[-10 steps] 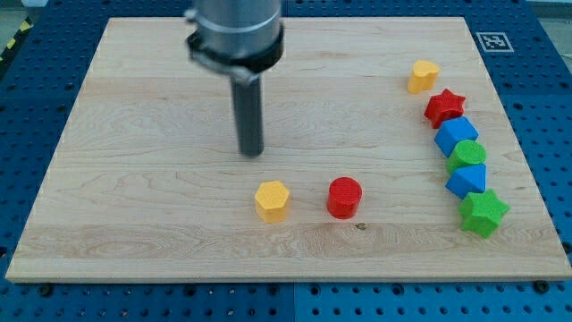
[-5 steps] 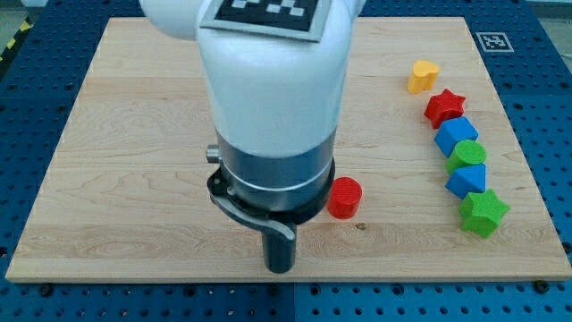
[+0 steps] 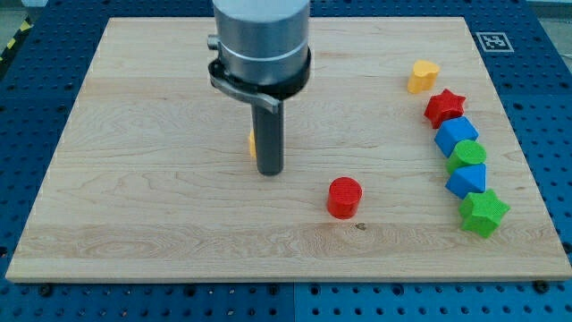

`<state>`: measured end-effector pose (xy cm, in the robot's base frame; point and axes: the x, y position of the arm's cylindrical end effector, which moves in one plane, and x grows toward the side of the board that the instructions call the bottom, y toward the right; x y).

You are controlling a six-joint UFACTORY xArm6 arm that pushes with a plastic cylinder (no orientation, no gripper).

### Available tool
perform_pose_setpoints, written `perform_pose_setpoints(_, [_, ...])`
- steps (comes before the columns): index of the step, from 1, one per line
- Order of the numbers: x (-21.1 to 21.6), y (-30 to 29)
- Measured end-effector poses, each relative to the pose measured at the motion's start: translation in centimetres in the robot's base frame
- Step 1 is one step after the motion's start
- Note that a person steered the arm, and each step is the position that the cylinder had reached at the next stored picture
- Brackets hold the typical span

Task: Move the yellow hexagon into the yellow heart

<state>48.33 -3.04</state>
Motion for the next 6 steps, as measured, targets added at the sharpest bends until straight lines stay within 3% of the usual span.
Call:
perform_pose_setpoints(2, [-5.5, -3.2])
perform_pose_setpoints(5, [-14.1, -3.2])
perform_pose_setpoints(6, [-15.1, -3.2])
